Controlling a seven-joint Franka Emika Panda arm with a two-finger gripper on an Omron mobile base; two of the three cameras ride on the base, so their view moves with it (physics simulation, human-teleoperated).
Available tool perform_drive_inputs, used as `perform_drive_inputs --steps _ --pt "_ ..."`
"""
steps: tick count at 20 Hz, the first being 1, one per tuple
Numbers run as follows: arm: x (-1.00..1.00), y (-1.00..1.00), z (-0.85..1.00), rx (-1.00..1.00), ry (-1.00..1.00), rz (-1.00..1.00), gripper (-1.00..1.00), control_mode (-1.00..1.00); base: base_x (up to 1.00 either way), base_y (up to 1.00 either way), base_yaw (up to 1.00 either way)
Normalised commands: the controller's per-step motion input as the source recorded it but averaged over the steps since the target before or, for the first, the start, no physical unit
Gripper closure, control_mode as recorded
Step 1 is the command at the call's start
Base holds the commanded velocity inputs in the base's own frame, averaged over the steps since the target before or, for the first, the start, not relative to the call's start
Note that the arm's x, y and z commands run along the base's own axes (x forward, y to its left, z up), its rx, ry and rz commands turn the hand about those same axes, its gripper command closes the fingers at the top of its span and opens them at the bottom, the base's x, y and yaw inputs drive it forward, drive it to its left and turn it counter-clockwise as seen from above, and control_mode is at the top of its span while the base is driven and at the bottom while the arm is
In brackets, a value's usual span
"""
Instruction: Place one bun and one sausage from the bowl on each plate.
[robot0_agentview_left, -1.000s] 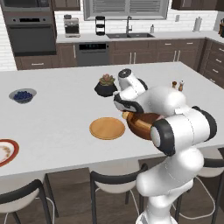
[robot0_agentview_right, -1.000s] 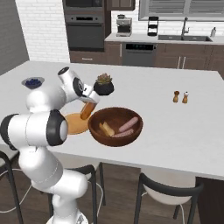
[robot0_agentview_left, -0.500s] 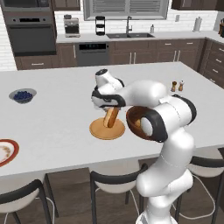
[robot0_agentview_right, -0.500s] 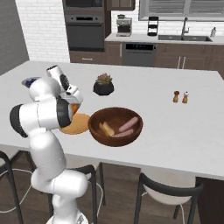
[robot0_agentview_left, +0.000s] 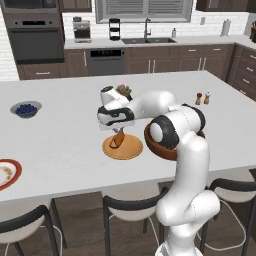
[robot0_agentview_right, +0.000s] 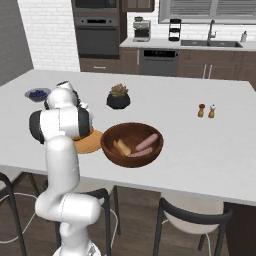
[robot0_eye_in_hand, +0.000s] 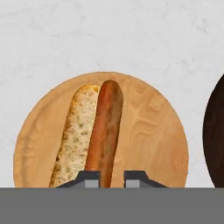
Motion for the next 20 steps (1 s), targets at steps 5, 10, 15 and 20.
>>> perform_drive_inputs --steps 5,10,15,20 --pt "0.34 -0.02 -0.34 0.00 0.01 0.03 1.00 -1.00 0.00 0.00 0.00" --pt "0.01 0.05 0.00 0.00 0.00 0.02 1.00 -1.00 0.00 0.00 0.00" --pt "-0.14 -0.13 0.22 0.00 -0.03 0.00 -1.00 -1.00 0.00 0.00 0.00" --pt "-0.56 -1.00 0.34 0.18 -0.10 0.06 -1.00 -1.00 0.00 0.00 0.00"
